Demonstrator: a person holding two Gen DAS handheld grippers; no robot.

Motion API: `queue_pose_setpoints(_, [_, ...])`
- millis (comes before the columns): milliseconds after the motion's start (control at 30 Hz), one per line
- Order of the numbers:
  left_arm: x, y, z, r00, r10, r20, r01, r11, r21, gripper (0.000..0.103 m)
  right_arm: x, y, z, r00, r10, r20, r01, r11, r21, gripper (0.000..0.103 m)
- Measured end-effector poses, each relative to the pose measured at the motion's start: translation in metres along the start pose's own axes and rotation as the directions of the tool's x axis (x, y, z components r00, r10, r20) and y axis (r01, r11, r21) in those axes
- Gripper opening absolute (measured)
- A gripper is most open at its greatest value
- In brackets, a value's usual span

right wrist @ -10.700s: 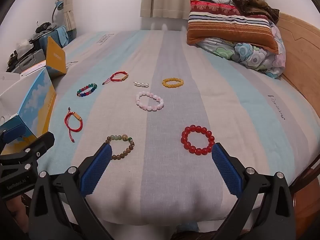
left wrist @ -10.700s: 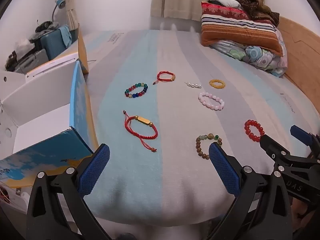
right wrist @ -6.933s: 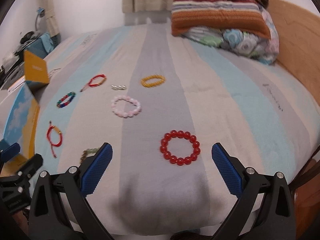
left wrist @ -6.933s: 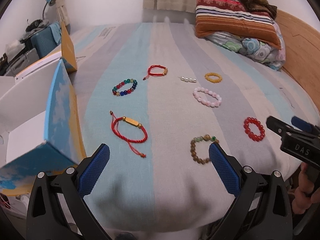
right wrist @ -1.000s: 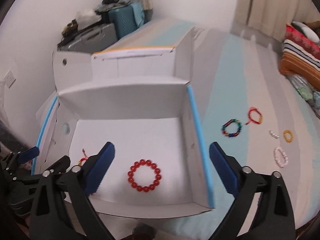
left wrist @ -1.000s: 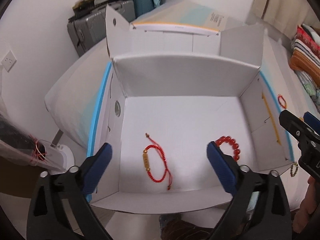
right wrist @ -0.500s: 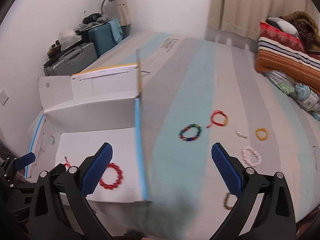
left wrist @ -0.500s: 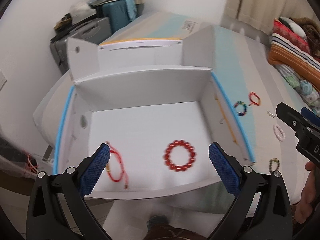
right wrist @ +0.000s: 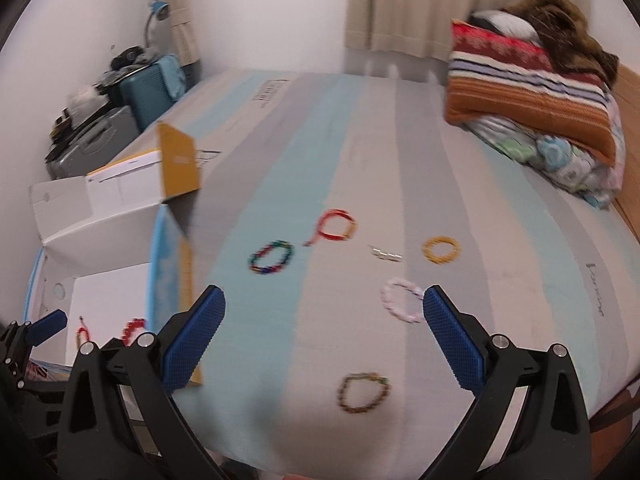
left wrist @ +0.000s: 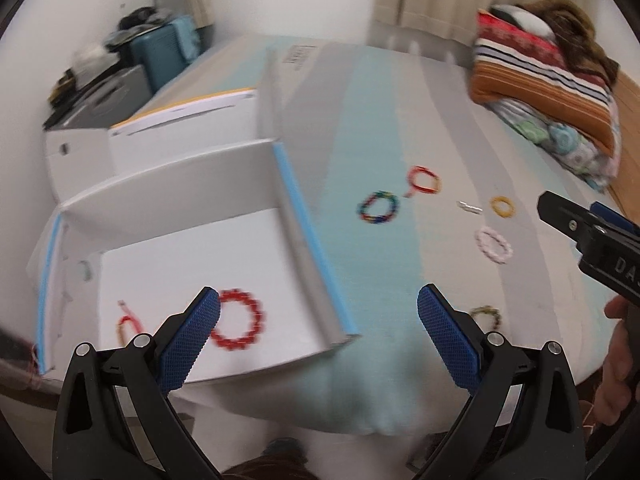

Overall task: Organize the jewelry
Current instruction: 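Move both tools back over the remaining bracelets on the bed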

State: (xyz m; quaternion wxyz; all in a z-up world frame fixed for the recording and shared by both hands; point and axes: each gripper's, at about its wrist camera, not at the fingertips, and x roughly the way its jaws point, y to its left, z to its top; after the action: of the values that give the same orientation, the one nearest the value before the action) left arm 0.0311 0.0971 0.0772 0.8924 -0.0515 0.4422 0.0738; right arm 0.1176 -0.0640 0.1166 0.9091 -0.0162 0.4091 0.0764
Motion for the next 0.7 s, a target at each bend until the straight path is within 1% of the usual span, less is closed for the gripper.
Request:
queue_pose_setpoints(67, [0.005, -0.017, -0.001, 1.0, -0.02, -0.001, 0.02, 1.0, 0.014, 0.097, 0.007, -0.023, -0.003, 1.0, -0.009, -0.013, 0.009, 1.0, 0.025, 0.095])
queue_pose_setpoints(200, [0.023, -0.056, -0.005, 0.998, -0.063, -0.017, 0.064, 0.996, 0.059, 0.097, 0.022, -0.055, -0.007, 0.999, -0.038, -0.03, 0.04, 0.998, 0.055, 0.095])
queue_pose_setpoints(367, [0.048, -0.092, -0.011, 0.994, -0.102, -0.039, 0.106, 0.988, 0.109, 0.097, 0.051, -0.092, -0.013, 0.996, -0.062, -0.07, 0.069, 0.994, 0.089, 0.095])
queue_pose_setpoints(433, [0.062, -0.105, -0.015, 0.992, -0.116, -0.055, 0.122, 0.985, 0.122, 0.097, 0.066, -0.104, -0.014, 0.994, -0.06, -0.088, 0.069, 0.992, 0.106, 0.095])
queue_pose_setpoints(567, [0.089, -0.122, -0.024, 0.986, -0.143, -0.088, 0.154, 0.978, 0.143, 0.097, 0.097, -0.118, -0.017, 0.991, -0.056, -0.12, 0.072, 0.99, 0.125, 0.095])
queue_pose_setpoints(700, [0.113, -0.135, -0.033, 0.981, -0.156, -0.113, 0.173, 0.971, 0.165, 0.097, 0.128, -0.115, -0.021, 0.988, -0.048, -0.147, 0.063, 0.993, 0.1, 0.095])
